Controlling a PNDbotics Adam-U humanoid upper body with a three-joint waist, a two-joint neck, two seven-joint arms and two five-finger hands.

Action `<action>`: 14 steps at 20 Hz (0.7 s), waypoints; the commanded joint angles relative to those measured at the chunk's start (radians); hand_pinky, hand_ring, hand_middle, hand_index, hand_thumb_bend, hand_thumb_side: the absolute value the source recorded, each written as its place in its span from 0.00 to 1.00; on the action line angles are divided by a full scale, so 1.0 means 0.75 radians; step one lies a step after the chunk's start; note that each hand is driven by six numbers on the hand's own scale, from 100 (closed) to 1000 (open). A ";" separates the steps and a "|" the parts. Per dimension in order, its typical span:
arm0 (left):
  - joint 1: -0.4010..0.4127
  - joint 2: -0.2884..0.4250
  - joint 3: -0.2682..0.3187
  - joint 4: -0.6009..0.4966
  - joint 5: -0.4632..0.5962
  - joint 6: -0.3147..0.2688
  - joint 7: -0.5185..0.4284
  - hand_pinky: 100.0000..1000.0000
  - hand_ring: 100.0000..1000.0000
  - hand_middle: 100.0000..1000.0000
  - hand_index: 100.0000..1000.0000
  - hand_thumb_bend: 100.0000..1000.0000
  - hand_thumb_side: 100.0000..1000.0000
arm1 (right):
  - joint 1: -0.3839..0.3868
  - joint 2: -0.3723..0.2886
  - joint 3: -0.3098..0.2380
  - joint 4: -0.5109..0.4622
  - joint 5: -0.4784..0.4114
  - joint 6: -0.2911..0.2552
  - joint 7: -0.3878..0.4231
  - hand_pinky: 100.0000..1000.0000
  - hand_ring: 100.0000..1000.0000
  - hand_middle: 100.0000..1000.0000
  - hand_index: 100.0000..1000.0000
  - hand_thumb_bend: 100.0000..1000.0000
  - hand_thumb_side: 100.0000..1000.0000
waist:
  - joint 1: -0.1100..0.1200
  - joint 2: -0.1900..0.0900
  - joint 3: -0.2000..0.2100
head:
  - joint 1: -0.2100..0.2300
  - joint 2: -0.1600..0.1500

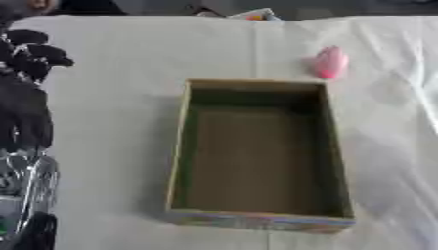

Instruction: Pick up objects on the table and place them in the box.

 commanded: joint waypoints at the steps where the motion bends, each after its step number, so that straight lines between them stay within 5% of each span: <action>1: -0.005 0.013 0.005 -0.028 -0.003 0.000 -0.002 0.47 0.46 0.49 0.84 0.00 0.97 | 0.005 -0.158 -0.011 -0.027 0.012 -0.097 -0.003 0.49 0.65 0.59 0.82 0.00 1.00 | -0.003 -0.030 0.002 | -0.010 0.004; 6: -0.002 0.014 0.002 -0.028 -0.001 0.002 -0.007 0.47 0.46 0.49 0.84 0.00 0.97 | 0.012 -0.402 0.006 -0.027 0.035 -0.257 0.005 0.52 0.68 0.64 0.83 0.05 1.00 | -0.007 -0.035 0.011 | -0.020 0.020; 14: 0.000 0.015 -0.002 -0.028 -0.001 0.008 -0.015 0.47 0.46 0.49 0.83 0.00 0.97 | -0.018 -0.704 0.022 -0.027 0.160 -0.318 -0.018 0.53 0.71 0.66 0.81 0.28 1.00 | -0.017 -0.041 0.034 | -0.042 0.056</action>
